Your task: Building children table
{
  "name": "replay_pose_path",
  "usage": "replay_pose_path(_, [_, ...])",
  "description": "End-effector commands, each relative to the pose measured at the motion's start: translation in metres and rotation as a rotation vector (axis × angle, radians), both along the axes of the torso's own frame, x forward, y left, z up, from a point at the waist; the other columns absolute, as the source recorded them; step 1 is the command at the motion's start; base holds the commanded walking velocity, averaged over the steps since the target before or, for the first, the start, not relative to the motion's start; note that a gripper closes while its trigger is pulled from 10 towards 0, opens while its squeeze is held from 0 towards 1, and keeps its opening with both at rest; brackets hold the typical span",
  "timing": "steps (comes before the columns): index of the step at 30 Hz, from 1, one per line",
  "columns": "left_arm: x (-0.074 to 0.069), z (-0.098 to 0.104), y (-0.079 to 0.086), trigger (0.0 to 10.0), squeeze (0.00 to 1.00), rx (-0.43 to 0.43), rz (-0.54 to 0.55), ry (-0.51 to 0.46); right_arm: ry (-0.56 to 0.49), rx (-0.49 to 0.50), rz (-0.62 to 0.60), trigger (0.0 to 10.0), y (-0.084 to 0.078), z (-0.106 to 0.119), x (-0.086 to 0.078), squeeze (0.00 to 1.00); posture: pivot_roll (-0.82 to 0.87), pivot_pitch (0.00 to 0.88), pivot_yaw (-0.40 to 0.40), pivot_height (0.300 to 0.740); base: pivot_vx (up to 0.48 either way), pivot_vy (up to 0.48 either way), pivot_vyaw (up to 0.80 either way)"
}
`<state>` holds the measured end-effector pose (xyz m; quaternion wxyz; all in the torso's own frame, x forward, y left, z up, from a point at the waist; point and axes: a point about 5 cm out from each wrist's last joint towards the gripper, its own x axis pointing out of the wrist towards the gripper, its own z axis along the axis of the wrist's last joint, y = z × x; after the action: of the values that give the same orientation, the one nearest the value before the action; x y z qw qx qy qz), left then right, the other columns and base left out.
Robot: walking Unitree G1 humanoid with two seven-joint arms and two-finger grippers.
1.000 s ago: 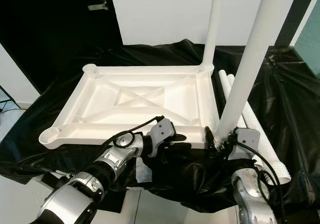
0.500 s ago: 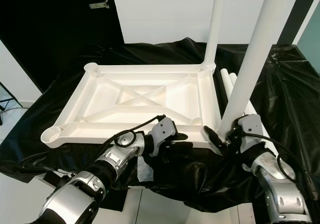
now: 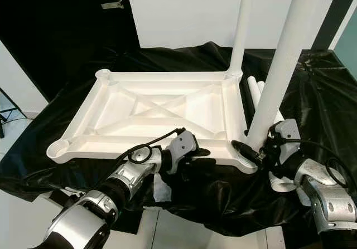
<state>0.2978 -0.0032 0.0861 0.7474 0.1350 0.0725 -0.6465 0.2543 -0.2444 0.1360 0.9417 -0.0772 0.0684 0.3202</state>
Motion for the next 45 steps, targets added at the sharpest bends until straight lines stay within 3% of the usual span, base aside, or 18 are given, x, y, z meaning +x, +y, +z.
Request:
replay_pose_path(1, [-0.014,-0.028,0.013,10.0,0.0,0.115,-0.073,0.13,0.074,0.033,0.023,0.0,0.002,-0.012,-0.004,0.0,-0.14,0.0,0.036,0.74,0.0,0.0,0.0])
replay_pose_path(6, [-0.015,-0.029,0.013,10.0,0.0,0.12,-0.08,0.128,0.091,0.046,0.036,0.0,0.007,-0.016,-0.007,0.0,-0.14,0.0,0.033,0.74,0.0,0.0,0.0])
replay_pose_path(8, [-0.015,-0.029,0.015,10.0,0.0,0.124,-0.082,0.127,-0.029,0.075,-0.153,0.0,0.017,-0.026,-0.01,0.0,-0.12,0.0,0.017,0.74,0.0,0.0,0.0])
replay_pose_path(10, [-0.015,-0.029,0.015,10.0,0.0,0.124,-0.082,0.127,-0.029,0.075,-0.153,0.0,0.017,-0.026,-0.01,0.0,-0.12,0.0,0.017,0.74,0.0,0.0,0.0])
replay_pose_path(11, [-0.015,-0.03,0.016,10.0,0.0,0.126,-0.077,0.129,-0.055,0.097,-0.255,0.0,0.027,-0.036,-0.018,0.0,-0.12,0.0,0.015,0.74,0.0,0.0,0.0])
replay_pose_path(13, [-0.015,-0.03,0.016,10.0,0.0,0.126,-0.077,0.129,-0.055,0.097,-0.255,0.0,0.027,-0.036,-0.018,0.0,-0.12,0.0,0.015,0.74,0.0,0.0,0.0])
replay_pose_path(14, [-0.015,-0.031,0.018,10.0,0.0,0.126,-0.073,0.131,-0.066,0.116,-0.343,0.0,0.033,-0.045,-0.025,0.0,-0.11,0.0,0.015,0.74,0.0,0.0,0.0])
replay_pose_path(15, [-0.015,-0.031,0.018,10.0,0.0,0.126,-0.073,0.131,-0.066,0.116,-0.343,0.0,0.033,-0.045,-0.025,0.0,-0.11,0.0,0.015,0.74,0.0,0.0,0.0])
replay_pose_path(18, [-0.018,-0.035,0.022,10.0,0.0,0.132,-0.07,0.139,-0.109,0.128,-0.648,0.0,0.038,-0.056,-0.032,0.0,-0.12,0.0,0.024,0.74,0.0,0.0,0.0])
replay_pose_path(20, [-0.018,-0.035,0.022,10.0,0.0,0.132,-0.07,0.139,-0.109,0.128,-0.648,0.0,0.038,-0.056,-0.032,0.0,-0.12,0.0,0.024,0.74,0.0,0.0,0.0])
replay_pose_path(25, [-0.016,-0.033,0.02,10.0,0.0,0.133,-0.078,0.132,-0.157,0.057,-0.799,0.0,0.047,-0.062,-0.037,0.0,-0.12,0.0,0.033,0.74,0.0,0.0,0.0])
replay_pose_path(32, [-0.014,-0.03,0.018,10.0,0.0,0.133,-0.078,0.125,-0.154,0.057,-0.821,0.0,0.048,-0.063,-0.036,0.0,-0.13,0.0,0.036,0.74,0.0,0.0,0.0])
replay_pose_path(33, [-0.015,-0.031,0.018,10.0,0.0,0.132,-0.079,0.126,-0.163,0.06,-0.806,10.0,0.05,-0.061,-0.034,0.0,-0.13,0.0,0.034,0.74,0.0,0.0,0.0])
replay_pose_path(35, [-0.015,-0.031,0.018,10.0,0.0,0.131,-0.079,0.127,-0.197,0.059,-0.779,10.0,0.053,-0.055,-0.031,0.0,-0.13,0.0,0.031,0.74,0.0,0.0,0.0])
replay_pose_path(36, [-0.016,-0.031,0.018,10.0,0.0,0.128,-0.076,0.128,-0.216,0.06,-0.789,10.0,0.051,-0.051,-0.029,0.52,-0.14,0.0,0.031,0.74,0.0,0.0,0.0])
replay_pose_path(38, [-0.016,-0.031,0.018,10.0,0.0,0.125,-0.073,0.129,-0.231,0.062,-0.807,10.0,0.048,-0.048,-0.028,0.52,-0.14,0.0,0.031,0.74,0.0,0.0,0.0])
replay_pose_path(39, [-0.016,-0.032,0.017,10.0,0.0,0.122,-0.071,0.131,-0.232,0.077,-0.789,10.0,0.047,-0.047,-0.027,1.0,-0.14,0.0,0.032,0.74,0.0,0.0,0.0])
replay_pose_path(45, [-0.018,-0.033,0.014,10.0,0.0,0.116,-0.072,0.136,-0.229,0.092,-0.68,10.0,0.047,-0.044,-0.023,1.0,-0.14,0.0,0.028,0.74,0.0,0.0,0.0])
